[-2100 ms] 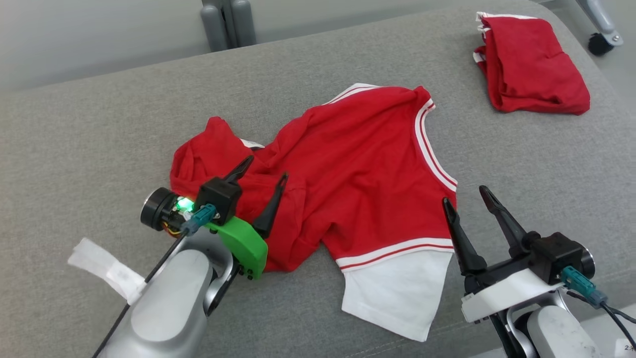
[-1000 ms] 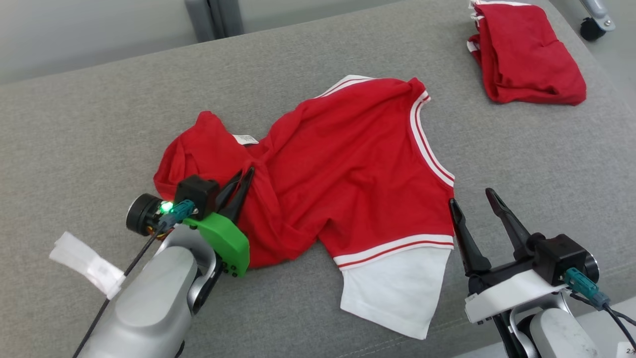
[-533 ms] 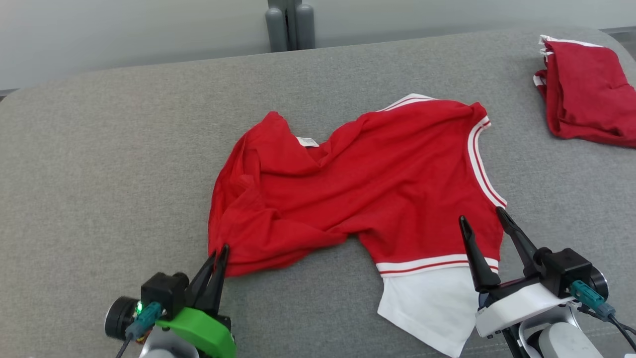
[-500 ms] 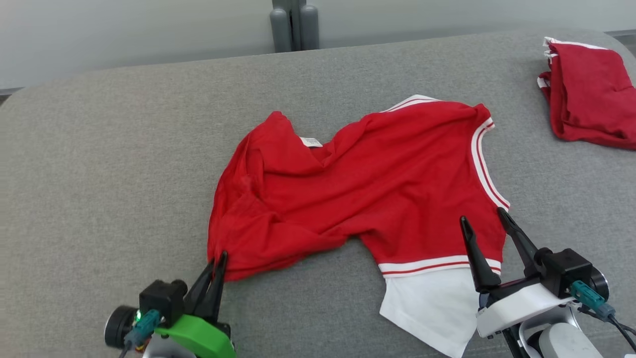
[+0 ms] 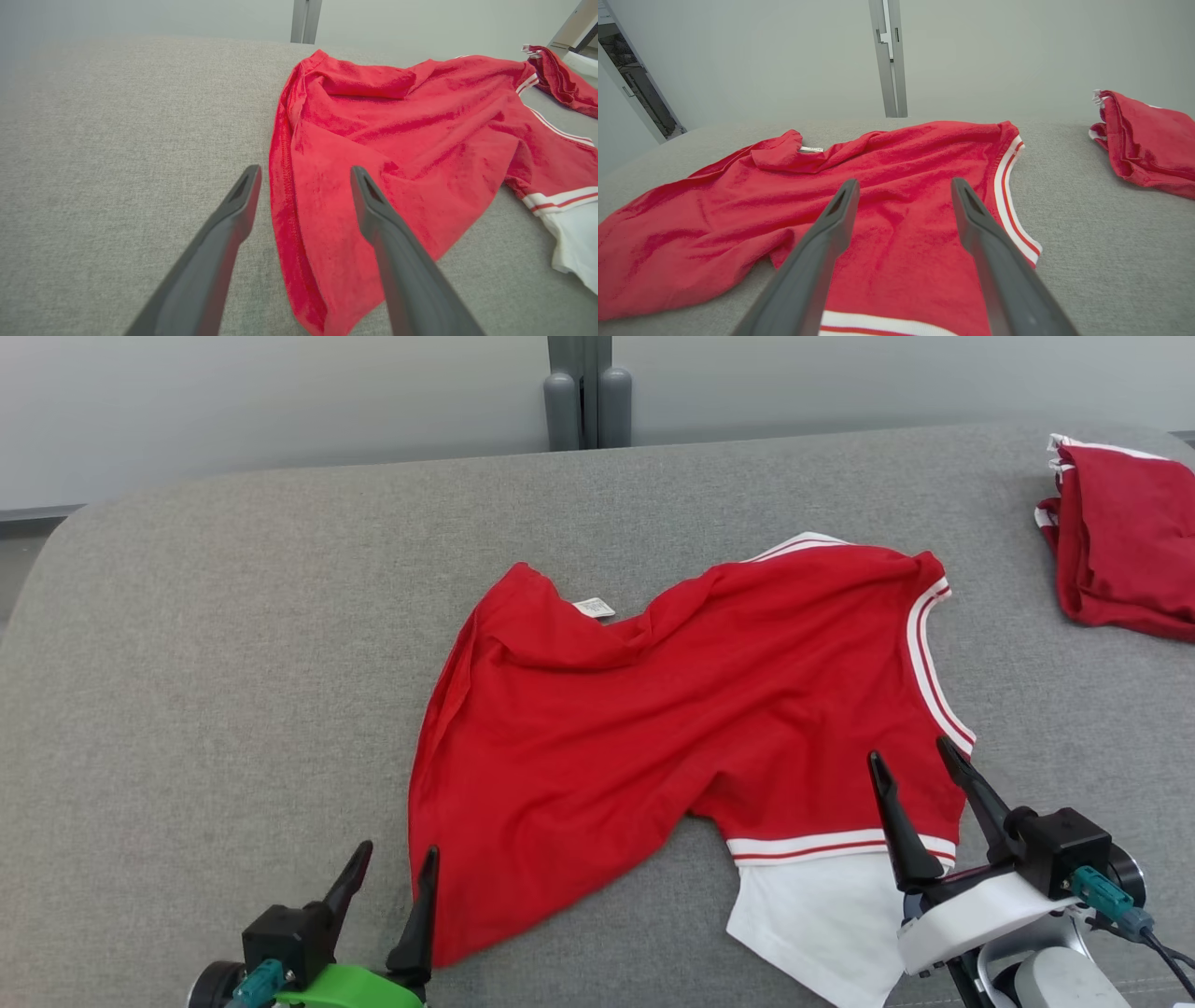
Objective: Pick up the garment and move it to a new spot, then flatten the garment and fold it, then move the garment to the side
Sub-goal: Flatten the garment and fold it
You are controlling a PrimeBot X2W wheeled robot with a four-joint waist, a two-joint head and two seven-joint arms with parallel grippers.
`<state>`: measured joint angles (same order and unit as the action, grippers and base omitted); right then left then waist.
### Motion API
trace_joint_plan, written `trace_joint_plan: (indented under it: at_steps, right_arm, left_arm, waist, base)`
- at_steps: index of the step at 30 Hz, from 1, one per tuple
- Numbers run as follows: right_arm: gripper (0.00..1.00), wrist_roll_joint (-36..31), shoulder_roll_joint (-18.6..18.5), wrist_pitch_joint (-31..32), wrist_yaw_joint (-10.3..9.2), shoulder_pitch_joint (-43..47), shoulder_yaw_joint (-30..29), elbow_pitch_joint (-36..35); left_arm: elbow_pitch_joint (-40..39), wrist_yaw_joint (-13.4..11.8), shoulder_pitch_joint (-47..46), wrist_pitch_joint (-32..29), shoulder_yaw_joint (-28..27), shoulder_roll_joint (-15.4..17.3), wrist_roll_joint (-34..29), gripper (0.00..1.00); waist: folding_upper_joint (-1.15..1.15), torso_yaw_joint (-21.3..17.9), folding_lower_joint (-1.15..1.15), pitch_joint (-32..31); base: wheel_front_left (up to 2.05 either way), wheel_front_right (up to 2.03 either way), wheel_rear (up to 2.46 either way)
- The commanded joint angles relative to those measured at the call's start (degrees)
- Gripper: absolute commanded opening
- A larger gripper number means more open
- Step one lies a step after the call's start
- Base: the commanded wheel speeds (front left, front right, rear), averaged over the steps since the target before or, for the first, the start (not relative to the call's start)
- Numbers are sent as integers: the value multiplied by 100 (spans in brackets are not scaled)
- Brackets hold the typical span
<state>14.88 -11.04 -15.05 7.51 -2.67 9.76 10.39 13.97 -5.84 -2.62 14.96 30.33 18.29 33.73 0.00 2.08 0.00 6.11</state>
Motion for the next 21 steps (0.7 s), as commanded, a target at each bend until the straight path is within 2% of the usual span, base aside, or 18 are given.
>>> trace_joint_plan:
  at_steps: [1, 13, 21]
  right_arm:
    - [100, 5, 7, -14, -5, 54, -33, 3]
    - [100, -60, 113, -15, -5, 129, -229, -106]
    - [100, -159, 218, -15, -5, 314, -421, -228]
  left_arm:
    - [-52, 27, 71, 28, -149, -27, -122, 100]
    - [-513, 185, 132, 28, -1547, -340, -853, 100]
    - [-528, 363, 337, 28, -2218, -576, -1188, 100]
  waist:
    - [0, -38, 0, -52]
    - [0, -204, 0, -296]
    - [0, -287, 0, -510]
  base:
    - [0, 0, 0]
    - [0, 0, 0]
    - [0, 0, 0]
